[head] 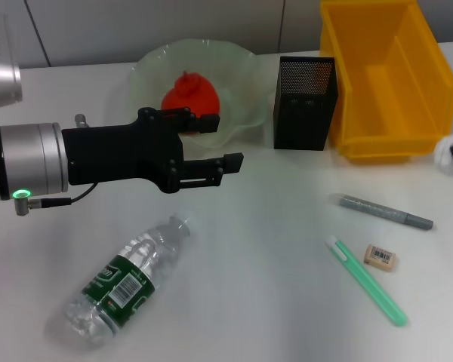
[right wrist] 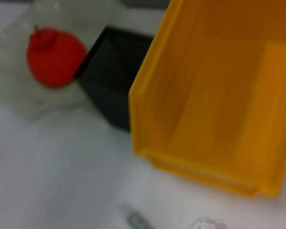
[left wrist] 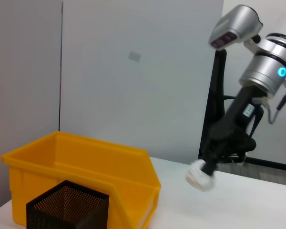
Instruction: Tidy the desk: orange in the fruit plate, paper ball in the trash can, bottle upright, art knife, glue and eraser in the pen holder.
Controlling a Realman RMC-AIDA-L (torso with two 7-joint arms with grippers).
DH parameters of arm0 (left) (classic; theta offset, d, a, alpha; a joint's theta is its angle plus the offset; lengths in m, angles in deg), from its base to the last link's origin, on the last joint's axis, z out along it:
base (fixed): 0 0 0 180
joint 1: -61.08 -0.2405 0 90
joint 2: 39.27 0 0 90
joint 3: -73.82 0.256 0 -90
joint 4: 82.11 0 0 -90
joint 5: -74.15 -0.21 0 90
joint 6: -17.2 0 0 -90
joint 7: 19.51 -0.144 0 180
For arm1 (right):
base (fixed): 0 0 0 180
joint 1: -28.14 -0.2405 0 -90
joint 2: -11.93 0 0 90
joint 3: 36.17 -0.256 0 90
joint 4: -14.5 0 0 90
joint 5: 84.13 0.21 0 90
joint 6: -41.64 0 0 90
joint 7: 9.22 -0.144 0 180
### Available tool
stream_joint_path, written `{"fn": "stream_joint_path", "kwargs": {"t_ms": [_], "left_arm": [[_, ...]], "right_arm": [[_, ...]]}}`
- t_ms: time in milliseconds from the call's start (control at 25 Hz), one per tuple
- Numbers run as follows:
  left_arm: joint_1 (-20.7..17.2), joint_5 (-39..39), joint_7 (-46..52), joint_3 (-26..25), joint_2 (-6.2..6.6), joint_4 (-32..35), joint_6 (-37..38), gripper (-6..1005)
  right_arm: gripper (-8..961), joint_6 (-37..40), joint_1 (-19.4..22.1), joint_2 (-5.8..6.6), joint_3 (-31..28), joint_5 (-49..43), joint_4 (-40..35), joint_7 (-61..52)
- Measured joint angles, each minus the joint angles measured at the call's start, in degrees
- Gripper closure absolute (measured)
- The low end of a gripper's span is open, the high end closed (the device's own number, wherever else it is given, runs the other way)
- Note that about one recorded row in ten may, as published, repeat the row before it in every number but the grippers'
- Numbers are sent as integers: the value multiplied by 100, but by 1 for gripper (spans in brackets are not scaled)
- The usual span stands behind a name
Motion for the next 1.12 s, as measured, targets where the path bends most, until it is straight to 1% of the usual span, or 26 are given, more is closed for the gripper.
{"fn": "stream_joint_path", "kwargs": {"t_ms": [120,240,280,320,360,480,520,760,800,880,920,960,1000,1120], "left_arm": [[-17,41,1,0,0,1,0,281],[-20,51,2,0,0,1,0,281],[-20,52,2,0,0,2,0,289],[-16,54,2,0,0,2,0,297],[-13,54,2,0,0,3,0,306],[-7,54,3,0,0,14,0,330],[-6,58,3,0,0,18,-1,339],[-12,72,3,0,0,19,0,388],[-17,73,3,0,0,19,0,396],[-21,88,3,-1,0,19,-1,458],[-22,98,3,-3,3,19,-1,489],[-22,98,3,-3,3,19,-1,489],[-22,114,3,-5,8,19,0,488],[-29,124,3,-7,9,19,0,488]], "right_arm": [[684,-383,-102,72,-12,-21,60,17],[685,-575,-174,105,8,-25,149,27],[685,-651,-212,125,10,-25,213,31],[685,-825,-296,172,14,-19,366,47],[686,-825,-296,172,14,-19,366,47],[686,-1104,-447,226,20,-3,680,143],[686,-1305,-548,238,25,1,882,223],[688,-1728,-754,258,37,6,1253,370],[688,-1888,-839,287,37,6,1416,415],[689,-1984,-882,309,37,6,1525,434],[689,-2187,-954,356,37,6,1738,470],[689,-2187,-954,356,37,6,1738,470],[688,-2357,-1019,399,36,5,1964,519],[687,-2508,-1076,435,37,3,2203,581]]}}
